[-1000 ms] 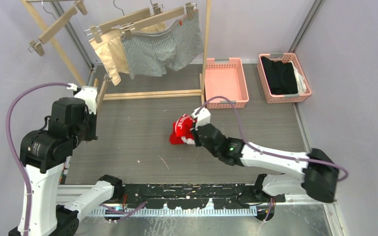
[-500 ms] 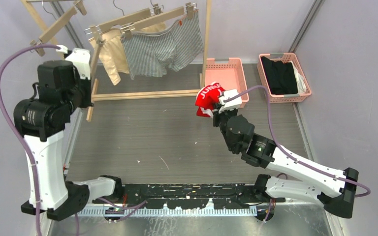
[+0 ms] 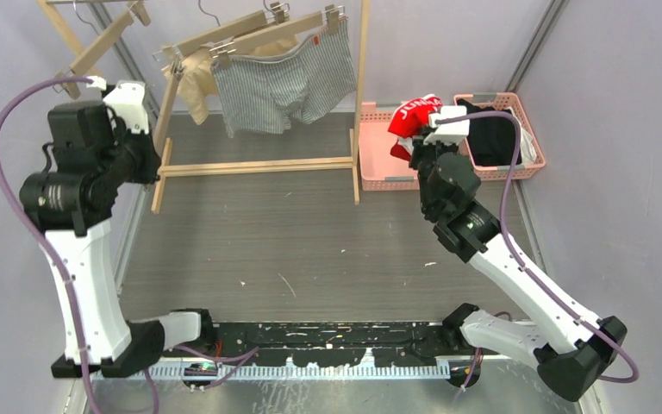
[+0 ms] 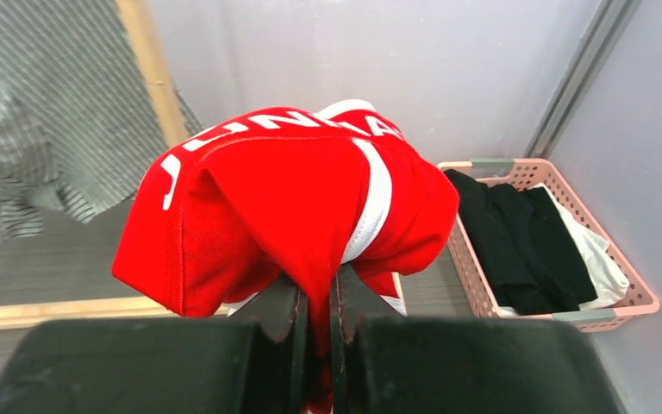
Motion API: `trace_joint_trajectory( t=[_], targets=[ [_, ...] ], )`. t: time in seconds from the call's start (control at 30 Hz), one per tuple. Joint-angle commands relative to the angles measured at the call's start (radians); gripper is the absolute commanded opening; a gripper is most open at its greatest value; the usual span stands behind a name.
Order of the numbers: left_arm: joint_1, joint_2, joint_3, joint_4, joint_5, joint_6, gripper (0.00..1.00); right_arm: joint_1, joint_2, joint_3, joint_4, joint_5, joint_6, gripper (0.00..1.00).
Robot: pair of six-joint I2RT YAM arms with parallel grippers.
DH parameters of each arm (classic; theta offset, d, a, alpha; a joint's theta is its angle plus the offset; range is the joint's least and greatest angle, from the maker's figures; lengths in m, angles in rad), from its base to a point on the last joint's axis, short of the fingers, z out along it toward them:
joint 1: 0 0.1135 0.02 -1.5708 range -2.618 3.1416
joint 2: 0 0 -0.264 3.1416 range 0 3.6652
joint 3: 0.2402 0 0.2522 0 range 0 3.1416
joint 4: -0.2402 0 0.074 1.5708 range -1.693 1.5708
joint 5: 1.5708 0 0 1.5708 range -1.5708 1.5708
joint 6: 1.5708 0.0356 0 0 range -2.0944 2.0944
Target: Remove the underwear clipped to the hanger
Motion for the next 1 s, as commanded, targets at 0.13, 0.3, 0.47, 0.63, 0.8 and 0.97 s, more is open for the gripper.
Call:
trace_joint_trajectory(
  t=[0.13,0.3,0.47,0.63,0.8,0.97],
  targets=[
    [0.005,-0.206,-0.109,0.053,-0.005,-0.029,0.0,-0.196,0.159,0.126,0.06,-0.219,0.069,0.01],
    [0.005,-0.252,-0.117,0.039,-0.051,-0.03,0.0,-0.298,0.272,0.189,0.059,-0.319,0.112,0.01],
    [0.004,-0.245,-0.096,-0.002,-0.123,-0.019,0.0,-0.4,0.404,0.216,0.059,-0.467,0.191,0.01],
    [0.005,-0.279,-0.153,0.004,-0.125,-0.03,0.0,-0.412,0.496,0.204,0.061,-0.476,0.196,0.01],
    [0.006,-0.284,-0.188,0.03,-0.15,-0.014,0.0,-0.427,0.556,0.16,0.09,-0.531,0.22,0.01],
    [0.005,-0.173,-0.105,0.058,-0.111,0.021,0.0,-0.449,0.627,0.159,0.115,-0.588,0.236,0.01]
  ],
)
